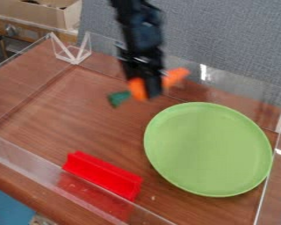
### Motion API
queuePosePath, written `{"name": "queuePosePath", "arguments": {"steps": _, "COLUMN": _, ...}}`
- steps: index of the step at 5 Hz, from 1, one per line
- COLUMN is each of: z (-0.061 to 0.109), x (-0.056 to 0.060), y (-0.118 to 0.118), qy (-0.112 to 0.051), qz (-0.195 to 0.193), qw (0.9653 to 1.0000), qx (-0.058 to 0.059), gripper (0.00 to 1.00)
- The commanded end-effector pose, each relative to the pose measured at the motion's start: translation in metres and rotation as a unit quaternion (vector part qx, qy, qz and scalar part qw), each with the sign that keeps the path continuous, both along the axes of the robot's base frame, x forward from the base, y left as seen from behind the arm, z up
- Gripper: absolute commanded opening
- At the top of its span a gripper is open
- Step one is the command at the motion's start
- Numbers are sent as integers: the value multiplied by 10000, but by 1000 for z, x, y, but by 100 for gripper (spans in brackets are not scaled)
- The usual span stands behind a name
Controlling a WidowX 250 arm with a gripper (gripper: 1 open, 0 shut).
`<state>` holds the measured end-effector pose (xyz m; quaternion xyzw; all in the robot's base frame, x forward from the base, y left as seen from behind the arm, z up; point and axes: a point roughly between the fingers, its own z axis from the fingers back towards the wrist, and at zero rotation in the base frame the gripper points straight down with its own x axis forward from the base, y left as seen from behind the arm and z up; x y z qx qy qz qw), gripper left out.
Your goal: Put the carrot on the right side
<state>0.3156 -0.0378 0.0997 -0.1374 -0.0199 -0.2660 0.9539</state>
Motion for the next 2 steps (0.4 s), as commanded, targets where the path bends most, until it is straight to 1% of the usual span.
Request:
{"name": "queuePosePath", "arguments": {"steps": 1, "z": 7, "x": 0, "y": -46, "qy": -219, "qz": -429, "qw": 9988, "qx": -17, "gripper": 0}}
{"name": "queuePosePath", "arguments": {"steps": 2, "z": -9, "x": -5, "y": -84, "qy": -75, "qz": -829, "qw": 9965, "qx": -2, "gripper": 0}}
